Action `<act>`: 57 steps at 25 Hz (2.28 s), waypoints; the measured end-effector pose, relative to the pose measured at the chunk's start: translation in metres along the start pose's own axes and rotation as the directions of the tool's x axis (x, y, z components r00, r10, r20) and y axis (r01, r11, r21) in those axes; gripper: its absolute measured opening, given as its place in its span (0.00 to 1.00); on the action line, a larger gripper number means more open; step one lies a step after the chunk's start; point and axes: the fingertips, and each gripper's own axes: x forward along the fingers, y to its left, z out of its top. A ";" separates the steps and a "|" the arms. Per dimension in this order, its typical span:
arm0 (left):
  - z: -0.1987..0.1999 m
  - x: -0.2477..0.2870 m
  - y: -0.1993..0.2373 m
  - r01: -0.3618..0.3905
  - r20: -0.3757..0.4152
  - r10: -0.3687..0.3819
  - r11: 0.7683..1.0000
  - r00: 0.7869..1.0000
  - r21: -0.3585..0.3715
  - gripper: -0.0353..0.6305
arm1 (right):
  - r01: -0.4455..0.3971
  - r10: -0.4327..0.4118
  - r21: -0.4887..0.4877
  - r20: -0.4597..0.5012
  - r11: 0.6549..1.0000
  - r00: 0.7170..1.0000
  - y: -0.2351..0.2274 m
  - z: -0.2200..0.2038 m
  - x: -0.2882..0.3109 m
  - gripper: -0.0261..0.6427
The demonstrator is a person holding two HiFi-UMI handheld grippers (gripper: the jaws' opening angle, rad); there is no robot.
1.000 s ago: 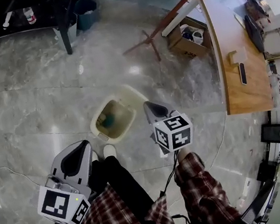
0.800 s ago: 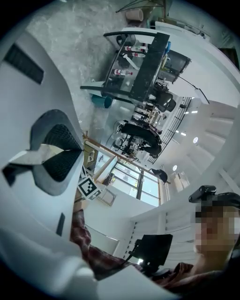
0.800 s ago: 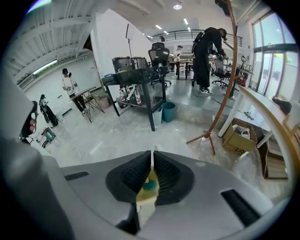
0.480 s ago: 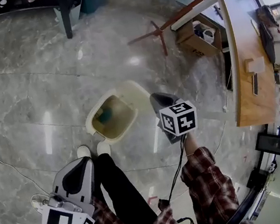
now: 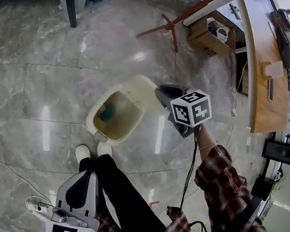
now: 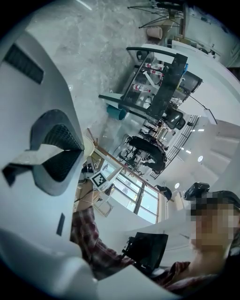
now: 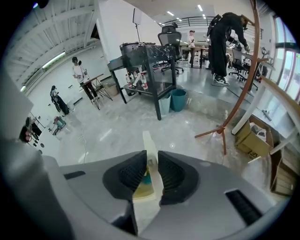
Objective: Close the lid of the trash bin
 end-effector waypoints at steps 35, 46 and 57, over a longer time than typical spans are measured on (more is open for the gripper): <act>-0.024 -0.011 0.004 0.038 -0.012 -0.038 0.999 0.999 -0.033 0.07 | -0.244 0.242 -0.008 -0.090 0.970 0.966 0.168 -0.087 0.058 0.14; -0.052 -0.024 0.027 -0.001 -0.054 -0.004 0.997 0.999 -0.083 0.07 | -0.262 0.255 -0.014 -0.178 0.965 0.950 0.205 -0.143 0.128 0.14; -0.048 -0.024 0.034 -0.002 -0.028 0.000 0.997 1.000 -0.077 0.07 | -0.245 0.240 0.013 -0.249 0.969 0.938 0.208 -0.175 0.180 0.14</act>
